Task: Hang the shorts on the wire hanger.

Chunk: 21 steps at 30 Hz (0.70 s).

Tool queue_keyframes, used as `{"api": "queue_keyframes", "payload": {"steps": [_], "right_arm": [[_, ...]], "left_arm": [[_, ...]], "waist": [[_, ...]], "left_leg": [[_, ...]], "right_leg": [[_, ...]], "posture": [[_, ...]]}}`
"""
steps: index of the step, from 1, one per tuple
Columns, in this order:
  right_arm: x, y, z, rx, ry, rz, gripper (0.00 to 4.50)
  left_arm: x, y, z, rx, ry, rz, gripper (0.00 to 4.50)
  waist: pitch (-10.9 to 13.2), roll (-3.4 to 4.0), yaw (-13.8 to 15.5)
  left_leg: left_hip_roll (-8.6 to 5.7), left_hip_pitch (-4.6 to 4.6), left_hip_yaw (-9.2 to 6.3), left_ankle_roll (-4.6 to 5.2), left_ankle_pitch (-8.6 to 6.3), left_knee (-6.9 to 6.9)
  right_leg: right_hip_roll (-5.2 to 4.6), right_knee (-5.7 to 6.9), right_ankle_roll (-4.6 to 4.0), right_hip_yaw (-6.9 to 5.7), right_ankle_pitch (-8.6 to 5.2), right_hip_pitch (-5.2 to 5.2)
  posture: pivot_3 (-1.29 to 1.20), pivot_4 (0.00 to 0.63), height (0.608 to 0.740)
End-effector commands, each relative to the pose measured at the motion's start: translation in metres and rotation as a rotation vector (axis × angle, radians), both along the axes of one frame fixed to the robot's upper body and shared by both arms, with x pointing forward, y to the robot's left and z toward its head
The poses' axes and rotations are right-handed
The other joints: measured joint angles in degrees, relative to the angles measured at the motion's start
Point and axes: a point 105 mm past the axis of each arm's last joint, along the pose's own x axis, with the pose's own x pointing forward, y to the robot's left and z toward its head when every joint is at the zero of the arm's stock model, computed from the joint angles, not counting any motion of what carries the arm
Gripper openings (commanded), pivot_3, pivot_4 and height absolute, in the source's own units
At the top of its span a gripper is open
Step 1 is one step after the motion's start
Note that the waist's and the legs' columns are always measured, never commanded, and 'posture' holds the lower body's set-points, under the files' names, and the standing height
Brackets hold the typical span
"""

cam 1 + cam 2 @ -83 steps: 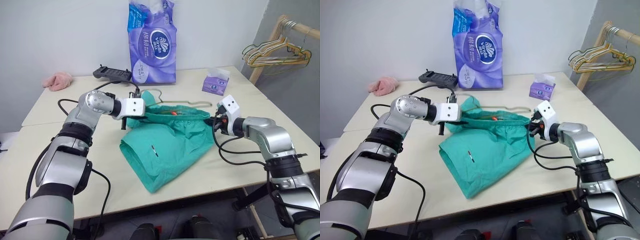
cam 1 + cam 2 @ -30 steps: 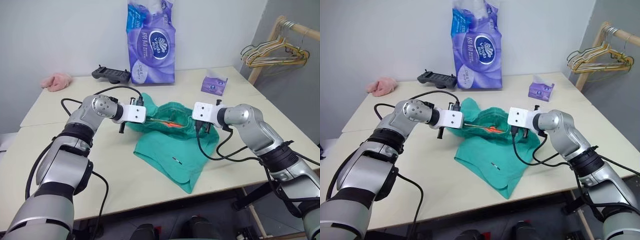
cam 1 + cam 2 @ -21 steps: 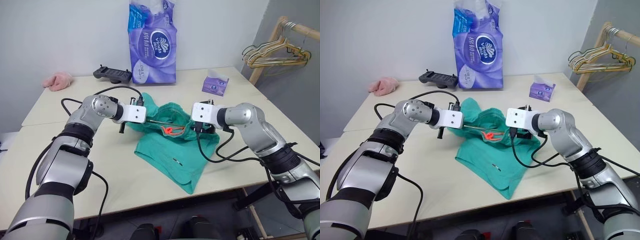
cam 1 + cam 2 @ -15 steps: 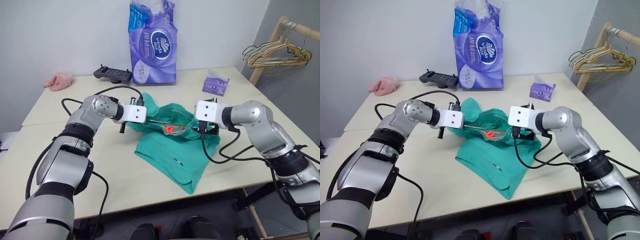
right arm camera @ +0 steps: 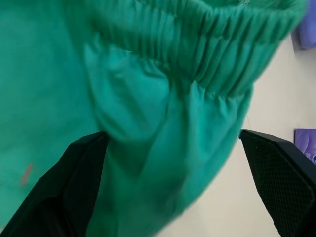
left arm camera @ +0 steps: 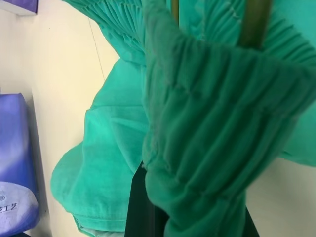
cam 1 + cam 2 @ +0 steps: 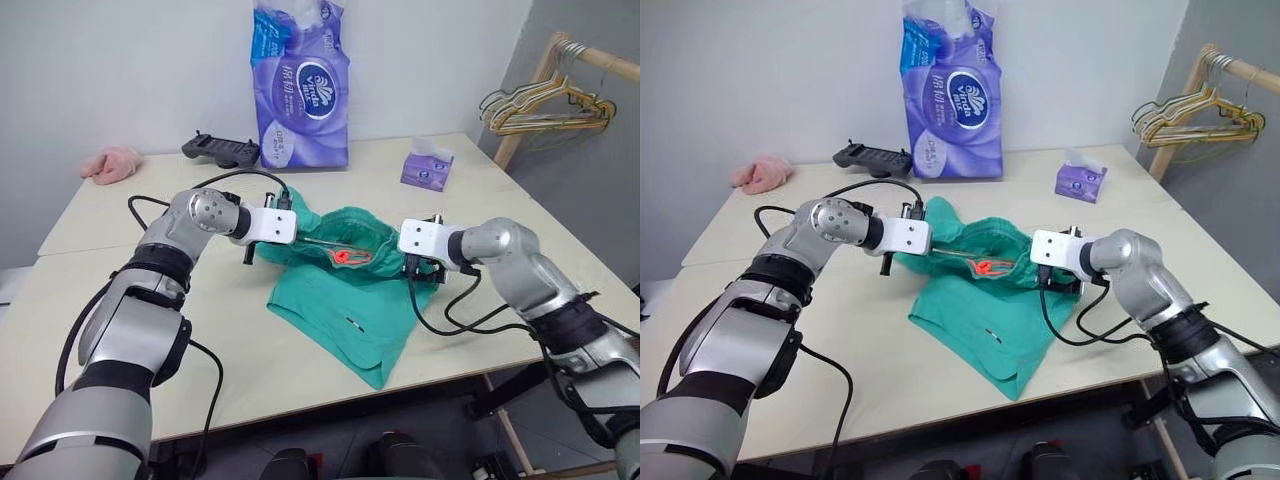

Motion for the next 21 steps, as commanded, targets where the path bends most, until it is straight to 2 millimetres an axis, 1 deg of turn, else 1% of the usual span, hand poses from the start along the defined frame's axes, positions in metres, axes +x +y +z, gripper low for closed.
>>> {"api": "queue_keyframes", "payload": {"steps": [1,6,10,12,15,16,19,21], "right_arm": [[0.01,0.01,0.009,-0.007,-0.071,0.024,4.48],[0.014,0.016,0.003,-0.034,-0.085,0.048,4.48],[0.015,0.026,-0.001,-0.011,-0.08,0.057,4.48],[0.017,0.029,-0.001,-0.002,-0.087,0.054,4.48],[0.021,0.033,0.007,-0.013,-0.125,0.066,3.86],[0.022,0.035,0.011,-0.019,-0.145,0.073,3.55],[0.024,0.042,0.018,-0.036,-0.185,0.099,2.44],[0.024,0.045,0.02,-0.054,-0.204,0.117,1.74]], "left_arm": [[0.005,0.0,0.021,-0.019,-0.064,0.001,0.0],[0.005,0.002,0.023,-0.022,-0.066,0.006,0.0],[0.005,0.003,0.024,-0.024,-0.069,0.01,0.0],[0.005,0.004,0.024,-0.022,-0.07,0.012,0.0],[0.006,0.004,0.025,-0.019,-0.07,0.015,0.0],[0.006,0.004,0.025,-0.019,-0.07,0.014,0.0],[0.005,0.002,0.023,-0.022,-0.064,0.012,0.0],[0.005,0.001,0.022,-0.025,-0.061,0.009,0.0]], "waist": [[0.0,0.0,0.05],[0.0,0.0,0.12],[-0.01,0.0,0.13],[-0.01,0.0,0.12],[0.0,0.0,0.12],[0.0,0.0,0.12],[0.0,0.0,0.1],[0.0,0.0,0.1]], "left_leg": [[0.0,0.0,-0.01,0.0,0.0,0.01],[-0.02,0.0,-0.02,0.0,0.0,0.01],[-0.03,0.0,-0.02,0.0,0.0,0.02],[-0.02,0.0,-0.04,-0.01,0.0,0.01],[-0.04,0.0,-0.03,-0.01,0.01,0.01],[-0.04,0.0,-0.03,-0.01,0.0,0.01],[-0.03,0.0,-0.05,-0.01,0.0,0.01],[-0.03,0.0,-0.06,-0.01,0.0,0.01]], "right_leg": [[0.0,-0.01,0.0,-0.01,0.0,0.01],[-0.01,0.0,0.0,0.0,0.0,0.01],[-0.01,0.01,0.0,0.0,0.0,0.01],[-0.01,0.03,0.0,-0.01,0.0,0.0],[-0.02,0.03,0.0,0.01,0.0,-0.01],[-0.02,0.03,0.0,0.01,0.0,-0.01],[-0.01,0.03,0.0,-0.01,0.0,-0.01],[-0.01,0.03,0.0,-0.01,0.0,-0.01]], "posture": [[-0.05,0.013,0.74],[-0.03,0.015,0.74],[-0.02,0.01,0.74],[-0.02,0.01,0.74],[-0.02,0.012,0.74],[-0.02,0.015,0.74],[-0.02,0.016,0.74],[-0.02,0.019,0.74]]}}
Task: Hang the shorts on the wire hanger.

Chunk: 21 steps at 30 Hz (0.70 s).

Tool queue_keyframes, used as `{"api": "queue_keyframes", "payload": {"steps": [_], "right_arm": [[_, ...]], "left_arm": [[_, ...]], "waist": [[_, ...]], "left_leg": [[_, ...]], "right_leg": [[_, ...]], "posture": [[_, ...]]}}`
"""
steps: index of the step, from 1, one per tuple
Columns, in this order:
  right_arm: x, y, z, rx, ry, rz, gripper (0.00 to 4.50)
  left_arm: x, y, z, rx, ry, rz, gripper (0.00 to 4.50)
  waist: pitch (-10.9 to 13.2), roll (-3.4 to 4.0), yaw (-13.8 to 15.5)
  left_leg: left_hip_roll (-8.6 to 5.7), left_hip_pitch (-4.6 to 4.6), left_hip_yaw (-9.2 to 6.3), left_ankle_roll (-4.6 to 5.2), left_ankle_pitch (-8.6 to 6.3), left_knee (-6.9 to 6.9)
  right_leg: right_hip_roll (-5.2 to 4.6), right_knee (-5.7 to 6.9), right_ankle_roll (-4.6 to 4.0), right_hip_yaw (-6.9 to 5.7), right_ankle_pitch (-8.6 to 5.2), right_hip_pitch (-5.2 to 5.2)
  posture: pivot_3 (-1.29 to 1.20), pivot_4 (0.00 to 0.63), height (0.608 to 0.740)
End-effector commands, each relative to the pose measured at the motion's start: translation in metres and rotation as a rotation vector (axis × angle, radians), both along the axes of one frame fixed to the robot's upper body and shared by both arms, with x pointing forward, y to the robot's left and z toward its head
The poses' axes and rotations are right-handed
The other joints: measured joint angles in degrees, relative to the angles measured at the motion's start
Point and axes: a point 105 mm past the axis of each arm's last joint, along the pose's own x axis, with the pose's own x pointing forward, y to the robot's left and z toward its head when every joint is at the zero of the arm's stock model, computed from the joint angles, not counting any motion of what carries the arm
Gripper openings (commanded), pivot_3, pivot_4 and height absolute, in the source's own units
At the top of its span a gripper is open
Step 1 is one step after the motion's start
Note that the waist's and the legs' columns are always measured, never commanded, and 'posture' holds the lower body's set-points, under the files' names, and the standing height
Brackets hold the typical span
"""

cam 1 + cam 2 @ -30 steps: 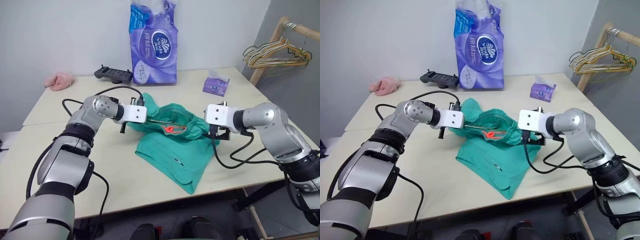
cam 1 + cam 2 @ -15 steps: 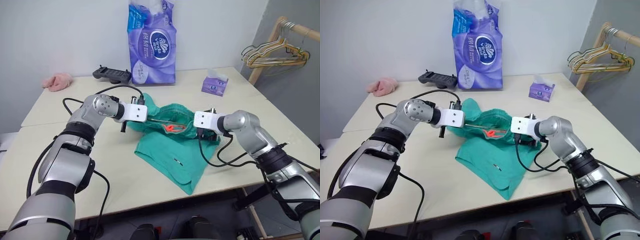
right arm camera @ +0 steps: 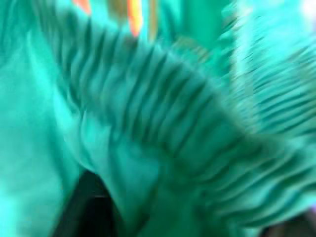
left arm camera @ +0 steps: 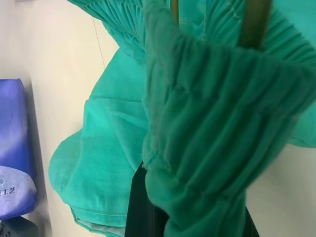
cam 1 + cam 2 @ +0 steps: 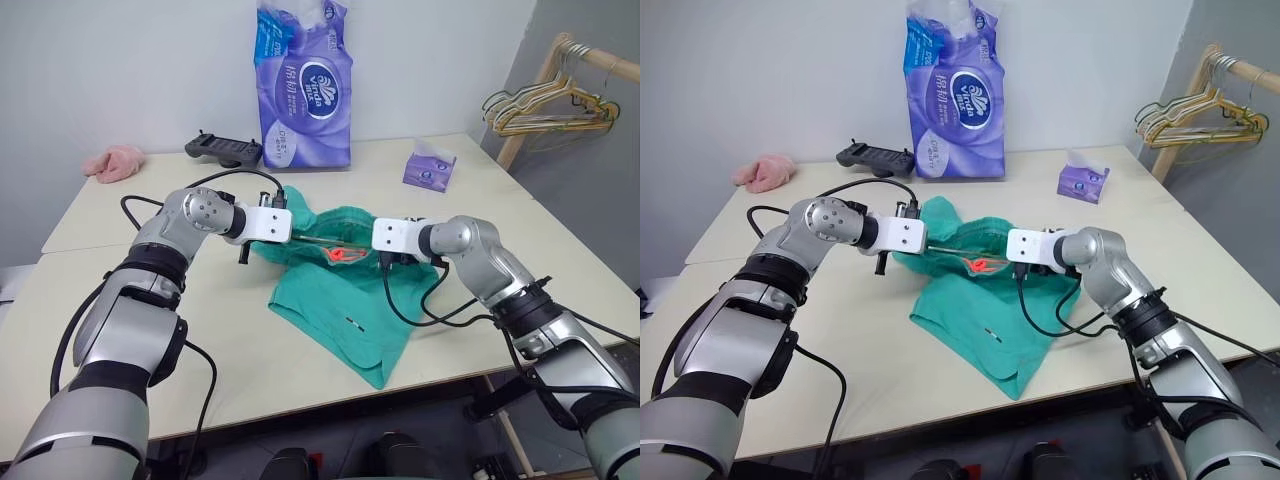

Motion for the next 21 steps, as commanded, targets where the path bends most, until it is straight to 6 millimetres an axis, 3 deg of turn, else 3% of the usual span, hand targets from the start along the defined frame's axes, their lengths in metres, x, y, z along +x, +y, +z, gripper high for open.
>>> {"api": "queue_keyframes", "payload": {"steps": [1,5,14,21], "right_arm": [[0.002,0.011,0.016,-0.027,-0.083,0.05,1.34],[0.002,0.008,0.013,-0.05,-0.093,0.051,0.04],[0.005,0.002,0.009,-0.069,-0.111,0.039,0.04],[0.006,-0.004,0.01,-0.056,-0.108,0.021,0.0]], "left_arm": [[0.004,-0.007,0.021,-0.03,-0.063,-0.024,0.0],[0.004,-0.008,0.021,-0.033,-0.063,-0.02,0.0],[0.004,-0.01,0.022,-0.05,-0.068,-0.024,0.0],[0.0,-0.021,0.036,-0.189,-0.016,-0.042,2.04]], "waist": [[0.0,0.0,0.0],[0.0,0.0,0.0],[0.0,0.0,0.0],[0.01,0.0,0.0]], "left_leg": [[0.0,0.0,0.0,0.0,0.0,0.0],[-0.01,0.0,0.0,0.0,0.0,0.0],[-0.01,0.0,0.0,0.0,0.0,0.0],[-0.01,0.0,0.0,0.0,0.0,0.01]], "right_leg": [[0.0,0.0,0.0,0.01,0.0,0.0],[0.0,0.0,0.0,0.0,0.0,0.0],[0.0,0.0,0.0,0.0,0.0,0.0],[0.0,0.0,0.0,0.0,0.0,0.0]], "posture": [[-0.02,0.019,0.74],[-0.02,0.02,0.74],[-0.02,0.022,0.74],[-0.02,0.022,0.74]]}}
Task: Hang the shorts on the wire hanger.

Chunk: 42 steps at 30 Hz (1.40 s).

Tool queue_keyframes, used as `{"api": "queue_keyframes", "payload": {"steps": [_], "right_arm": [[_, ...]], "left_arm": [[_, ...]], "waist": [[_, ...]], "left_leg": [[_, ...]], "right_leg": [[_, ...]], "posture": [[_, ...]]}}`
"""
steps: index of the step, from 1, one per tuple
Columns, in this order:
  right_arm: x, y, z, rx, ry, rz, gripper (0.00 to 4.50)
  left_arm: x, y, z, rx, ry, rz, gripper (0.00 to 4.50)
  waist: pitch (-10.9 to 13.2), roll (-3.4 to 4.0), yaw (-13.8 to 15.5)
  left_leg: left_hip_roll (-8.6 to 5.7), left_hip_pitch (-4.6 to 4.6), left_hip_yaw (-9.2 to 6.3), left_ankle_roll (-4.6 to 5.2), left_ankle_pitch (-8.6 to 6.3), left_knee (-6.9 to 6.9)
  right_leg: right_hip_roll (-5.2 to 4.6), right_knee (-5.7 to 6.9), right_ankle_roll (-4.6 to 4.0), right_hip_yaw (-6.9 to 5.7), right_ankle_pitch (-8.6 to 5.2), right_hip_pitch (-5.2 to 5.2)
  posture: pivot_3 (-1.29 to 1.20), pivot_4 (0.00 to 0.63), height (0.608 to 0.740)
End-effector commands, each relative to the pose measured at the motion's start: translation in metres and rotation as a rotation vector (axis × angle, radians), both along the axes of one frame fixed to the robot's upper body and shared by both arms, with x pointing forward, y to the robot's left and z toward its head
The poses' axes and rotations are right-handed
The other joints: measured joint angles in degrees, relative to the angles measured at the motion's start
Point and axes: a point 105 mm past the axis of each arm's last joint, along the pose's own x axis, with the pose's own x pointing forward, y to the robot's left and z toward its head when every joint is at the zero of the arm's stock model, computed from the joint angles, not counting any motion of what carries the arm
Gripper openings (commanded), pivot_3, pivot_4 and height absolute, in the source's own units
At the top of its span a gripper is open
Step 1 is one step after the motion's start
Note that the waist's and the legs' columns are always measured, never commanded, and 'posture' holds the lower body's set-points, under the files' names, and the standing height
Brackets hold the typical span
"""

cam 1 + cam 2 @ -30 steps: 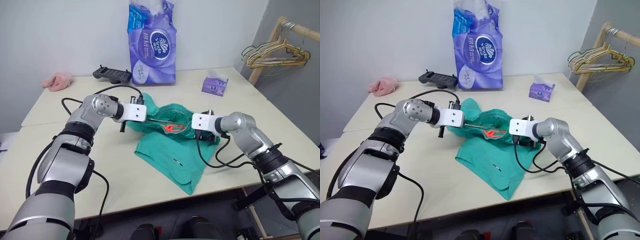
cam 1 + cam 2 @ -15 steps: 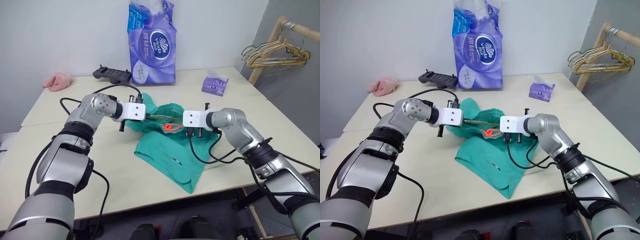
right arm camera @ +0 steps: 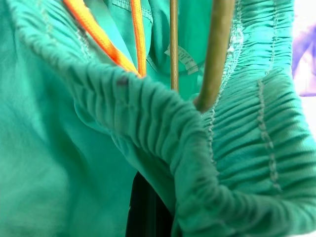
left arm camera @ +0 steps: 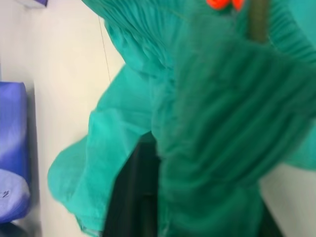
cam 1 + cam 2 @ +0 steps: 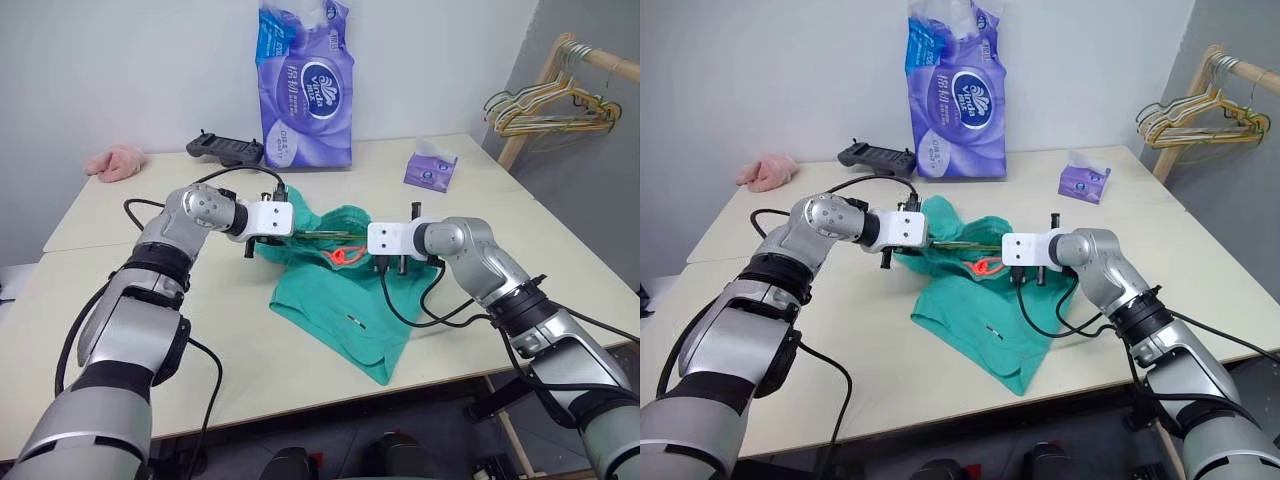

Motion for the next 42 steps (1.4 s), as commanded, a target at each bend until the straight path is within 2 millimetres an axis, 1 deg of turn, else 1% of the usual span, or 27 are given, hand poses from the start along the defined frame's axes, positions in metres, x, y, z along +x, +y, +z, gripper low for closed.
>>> {"api": "queue_keyframes", "payload": {"steps": [1,5,7,8,10,11,13,15,17,18,20,25,28,31,34,36,39,42], "right_arm": [[0.004,-0.006,0.013,0.014,-0.044,-0.016,0.0],[0.004,-0.014,0.012,0.043,-0.02,-0.048,0.0],[0.003,-0.024,0.01,0.043,-0.006,-0.07,0.0],[0.001,-0.032,0.009,0.045,0.009,-0.087,0.0],[-0.004,-0.047,0.004,0.063,0.051,-0.124,0.0],[-0.006,-0.051,0.002,0.072,0.065,-0.136,0.0],[-0.013,-0.069,-0.002,0.069,0.085,-0.176,0.0],[-0.021,-0.085,-0.005,0.081,0.11,-0.22,0.0],[-0.028,-0.097,-0.007,0.114,0.135,-0.27,0.0],[-0.032,-0.102,-0.008,0.149,0.156,-0.302,0.0],[-0.039,-0.108,-0.008,0.264,0.216,-0.385,0.0],[-0.05,-0.123,-0.002,0.498,0.282,-0.564,0.0],[-0.058,-0.136,-0.008,0.613,0.322,-0.68,0.0],[-0.067,-0.153,-0.013,0.696,0.318,-0.809,0.0],[-0.074,-0.168,-0.01,0.801,0.304,-0.929,0.0],[-0.081,-0.178,-0.01,0.834,0.297,-0.988,0.0],[-0.091,-0.191,-0.01,0.888,0.284,-1.081,0.0],[-0.099,-0.208,-0.004,0.994,0.254,-1.193,0.0]], "left_arm": [[0.001,-0.011,0.027,-0.089,-0.057,-0.035,2.37],[-0.006,-0.006,0.029,-0.091,-0.02,-0.057,3.54],[-0.01,-0.001,0.032,-0.111,0.005,-0.061,4.21],[-0.013,0.004,0.035,-0.128,0.022,-0.056,4.47],[-0.018,0.015,0.037,-0.143,0.059,-0.041,4.49],[-0.021,0.018,0.038,-0.144,0.07,-0.037,4.49],[-0.026,0.027,0.042,-0.188,0.091,-0.021,4.49],[-0.029,0.031,0.051,-0.273,0.085,-0.01,4.49],[-0.035,0.028,0.054,-0.349,0.111,-0.026,4.49],[-0.038,0.023,0.054,-0.388,0.128,-0.038,4.49],[-0.046,0.008,0.052,-0.481,0.176,-0.068,4.49],[-0.063,-0.04,0.04,-0.613,0.247,-0.149,4.49],[-0.065,-0.068,0.039,-0.68,0.249,-0.181,4.49],[-0.061,-0.094,0.046,-0.778,0.226,-0.201,4.49],[-0.06,-0.114,0.05,-0.843,0.224,-0.223,4.49],[-0.062,-0.126,0.048,-0.86,0.234,-0.244,4.49],[-0.066,-0.137,0.044,-0.862,0.251,-0.273,4.49],[-0.065,-0.143,0.045,-0.864,0.253,-0.286,4.49]], "waist": [[0.0,0.0,-0.01],[0.0,0.0,0.0],[-0.01,0.0,-0.01],[-0.01,0.0,0.0],[0.0,0.0,0.0],[-0.01,0.0,-0.01],[-0.01,0.01,-0.02],[-0.01,0.01,0.1],[-0.02,0.01,0.16],[-0.02,0.01,0.17],[-0.05,0.05,0.16],[-0.11,0.06,0.15],[-0.16,0.07,0.17],[-0.48,0.27,0.13],[-0.59,0.44,-0.23],[-0.78,0.74,-0.56],[-1.04,1.05,-1.37],[-1.07,1.1,-2.41]], "left_leg": [[0.0,0.0,-0.01,0.0,0.0,0.0],[0.0,0.0,0.0,0.0,0.0,0.0],[0.0,0.0,0.0,-0.01,0.0,0.0],[0.0,0.0,0.0,-0.01,0.0,0.0],[0.01,0.0,0.0,-0.01,0.0,0.0],[0.01,-0.01,0.0,0.0,0.0,0.0],[0.01,0.0,0.01,0.0,0.0,-0.01],[0.02,-0.01,-0.01,0.0,0.0,0.0],[0.02,-0.02,-0.02,0.0,0.0,0.01],[0.01,-0.01,-0.02,0.01,0.0,0.01],[0.02,0.0,-0.02,0.01,0.0,0.02],[0.03,0.02,-0.04,0.01,0.0,0.04],[0.03,0.01,-0.05,0.0,0.0,0.05],[0.03,0.04,-0.04,0.0,0.0,0.03],[0.02,0.05,-0.01,0.0,-0.01,0.02],[0.02,0.05,0.0,0.0,-0.01,0.01],[0.02,0.07,0.02,0.0,-0.01,-0.06],[0.03,0.08,0.01,0.03,-0.02,-0.07]], "right_leg": [[0.0,0.0,0.0,0.0,0.0,0.0],[0.0,0.0,0.0,0.01,0.0,0.0],[0.0,0.0,0.0,0.01,0.0,0.0],[0.0,0.0,0.0,0.01,0.0,0.0],[0.0,-0.01,0.0,0.0,0.0,0.01],[0.0,-0.02,0.0,0.01,0.0,0.0],[0.0,-0.01,-0.01,0.01,0.0,0.0],[0.0,-0.02,-0.01,-0.01,-0.01,0.01],[0.0,-0.04,-0.01,-0.02,-0.01,0.03],[0.0,-0.04,-0.01,-0.01,-0.01,0.04],[0.0,-0.04,-0.01,-0.01,-0.01,0.06],[0.0,-0.04,0.0,0.02,-0.01,0.1],[0.0,-0.05,-0.01,0.02,0.0,0.11],[0.0,-0.12,-0.01,0.03,0.0,0.15],[-0.02,-0.15,-0.01,0.05,0.0,0.19],[-0.01,-0.17,-0.01,0.06,0.0,0.19],[-0.01,-0.25,0.0,0.07,-0.01,0.22],[0.0,-0.26,0.01,0.07,-0.01,0.25]], "posture": [[-0.02,0.022,0.74],[-0.02,0.014,0.74],[-0.02,0.007,0.74],[-0.02,0.007,0.74],[-0.03,0.006,0.74],[-0.03,0.005,0.74],[-0.03,0.0,0.74],[-0.03,0.0,0.74],[-0.04,0.0,0.74],[-0.04,0.0,0.74],[-0.05,0.0,0.74],[-0.09,0.0,0.74],[-0.13,0.0,0.74],[-0.16,0.0,0.74],[-0.2,0.0,0.74],[-0.23,0.0,0.74],[-0.25,0.0,0.74],[-0.26,0.0,0.74]]}}
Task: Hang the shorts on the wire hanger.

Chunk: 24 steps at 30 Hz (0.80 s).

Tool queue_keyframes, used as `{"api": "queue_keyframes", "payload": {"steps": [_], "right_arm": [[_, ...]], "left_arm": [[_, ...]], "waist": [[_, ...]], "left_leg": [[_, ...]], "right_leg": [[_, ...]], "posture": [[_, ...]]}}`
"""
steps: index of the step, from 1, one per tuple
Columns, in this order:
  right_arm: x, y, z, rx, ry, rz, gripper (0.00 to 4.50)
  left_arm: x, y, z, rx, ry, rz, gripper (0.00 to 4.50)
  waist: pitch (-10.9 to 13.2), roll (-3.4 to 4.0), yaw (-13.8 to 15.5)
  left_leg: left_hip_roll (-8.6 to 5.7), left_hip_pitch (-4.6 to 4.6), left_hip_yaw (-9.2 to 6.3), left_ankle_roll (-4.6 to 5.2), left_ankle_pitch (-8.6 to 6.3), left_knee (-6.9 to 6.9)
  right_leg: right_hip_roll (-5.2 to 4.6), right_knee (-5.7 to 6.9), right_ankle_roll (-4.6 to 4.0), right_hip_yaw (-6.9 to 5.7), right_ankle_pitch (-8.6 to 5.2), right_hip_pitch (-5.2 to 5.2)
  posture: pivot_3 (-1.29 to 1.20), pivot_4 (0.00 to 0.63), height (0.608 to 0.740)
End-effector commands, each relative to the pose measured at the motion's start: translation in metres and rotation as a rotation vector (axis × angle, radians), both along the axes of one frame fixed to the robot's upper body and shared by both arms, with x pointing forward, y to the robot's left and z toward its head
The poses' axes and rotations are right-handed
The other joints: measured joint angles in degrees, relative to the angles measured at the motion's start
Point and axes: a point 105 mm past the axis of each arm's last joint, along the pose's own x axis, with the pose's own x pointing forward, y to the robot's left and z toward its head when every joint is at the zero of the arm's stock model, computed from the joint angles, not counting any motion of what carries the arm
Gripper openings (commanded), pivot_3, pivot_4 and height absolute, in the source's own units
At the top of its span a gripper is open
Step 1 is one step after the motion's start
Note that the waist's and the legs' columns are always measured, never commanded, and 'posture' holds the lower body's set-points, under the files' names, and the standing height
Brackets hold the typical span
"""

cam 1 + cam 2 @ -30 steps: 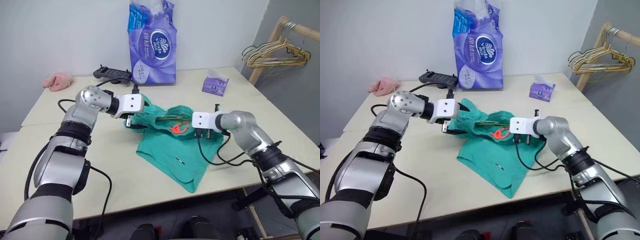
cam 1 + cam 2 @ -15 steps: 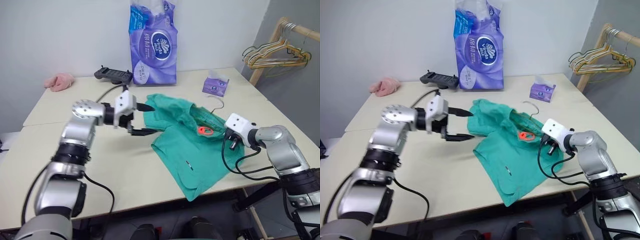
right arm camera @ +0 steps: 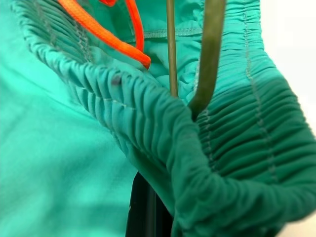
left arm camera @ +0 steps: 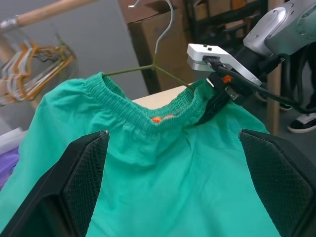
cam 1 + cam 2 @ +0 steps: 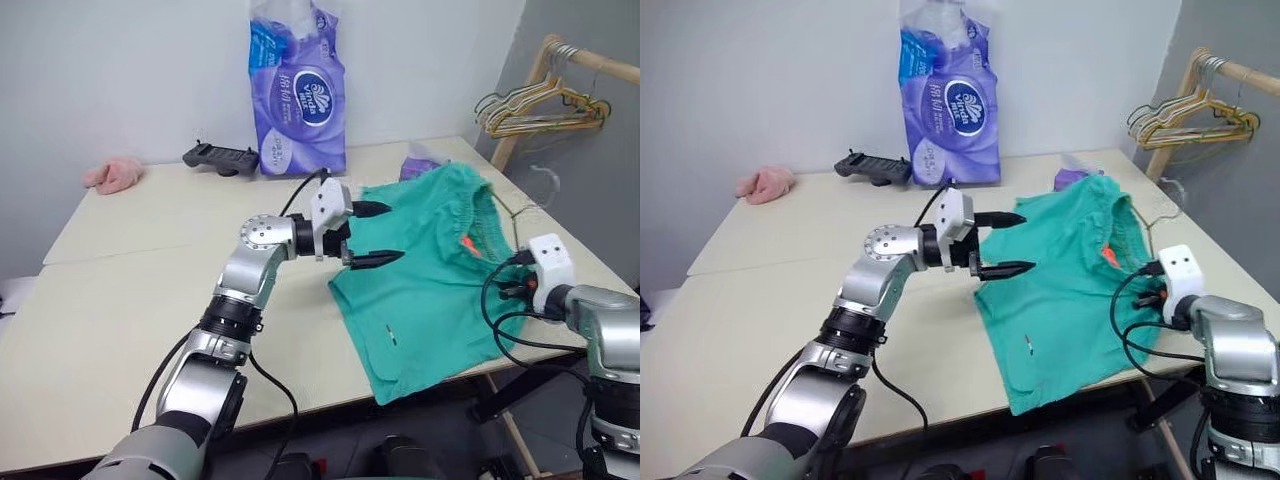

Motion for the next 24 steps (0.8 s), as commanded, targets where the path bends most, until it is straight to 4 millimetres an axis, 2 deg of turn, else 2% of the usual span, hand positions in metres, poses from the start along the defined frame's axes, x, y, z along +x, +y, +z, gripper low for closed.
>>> {"api": "queue_keyframes", "payload": {"steps": [1,5,8,10,13,19,21,24], "right_arm": [[-0.006,-0.021,0.024,0.067,-0.09,-0.169,0.0],[-0.015,-0.047,0.028,0.082,-0.114,-0.358,0.0],[-0.02,-0.063,0.03,0.02,-0.129,-0.452,0.0],[-0.023,-0.075,0.031,0.008,-0.139,-0.527,0.0],[-0.031,-0.102,0.037,-0.04,-0.161,-0.69,0.0],[-0.031,-0.137,0.06,-0.065,-0.225,-0.814,0.0],[-0.029,-0.147,0.068,-0.083,-0.24,-0.83,0.0],[-0.026,-0.164,0.079,-0.087,-0.265,-0.859,0.0]], "left_arm": [[0.002,-0.007,0.014,-0.015,-0.057,-0.014,4.49],[0.002,-0.02,0.019,-0.033,-0.064,-0.045,4.49],[-0.003,-0.036,0.027,-0.069,-0.078,-0.089,4.49],[-0.011,-0.05,0.034,-0.103,-0.076,-0.134,4.49],[-0.019,-0.078,0.053,-0.192,-0.085,-0.168,4.49],[-0.019,-0.105,0.064,-0.215,-0.117,-0.13,4.49],[-0.02,-0.113,0.068,-0.23,-0.117,-0.129,4.49],[-0.024,-0.129,0.073,-0.239,-0.131,-0.116,4.49]], "waist": [[-0.02,0.03,-0.69],[-0.06,0.11,-1.6],[-0.11,0.18,-1.96],[-0.13,0.22,-2.4],[-0.13,0.25,-2.61],[-0.38,1.0,-4.3],[-0.45,1.16,-4.77],[-0.51,1.28,-5.62]], "left_leg": [[0.0,0.0,-0.01,0.0,0.0,0.0],[-0.01,0.01,-0.02,0.05,-0.03,0.0],[-0.03,0.0,-0.02,0.12,-0.07,0.0],[-0.03,0.01,-0.02,0.17,-0.1,0.0],[-0.06,0.01,-0.01,0.26,-0.15,0.01],[-0.08,0.41,-0.01,0.61,-0.36,-0.16],[-0.15,0.43,0.13,0.73,-0.43,-0.15],[-0.17,0.47,0.29,0.81,-0.47,-0.16]], "right_leg": [[0.0,0.0,0.0,-0.01,0.0,0.02],[0.0,-0.01,0.07,-0.01,-0.04,0.04],[-0.01,-0.05,0.14,0.02,-0.09,0.08],[-0.01,-0.08,0.18,0.03,-0.11,0.11],[-0.01,-0.13,0.23,0.05,-0.14,0.19],[0.09,-0.66,0.52,0.01,-0.31,0.98],[0.15,-0.68,0.85,0.12,-0.51,1.01],[0.16,-0.69,0.89,0.29,-0.53,1.02]], "posture": [[-0.26,0.001,0.74],[-0.28,0.007,0.74],[-0.28,0.007,0.74],[-0.28,0.01,0.74],[-0.28,0.012,0.74],[-0.29,0.017,0.74],[-0.3,0.018,0.74],[-0.31,0.014,0.74]]}}
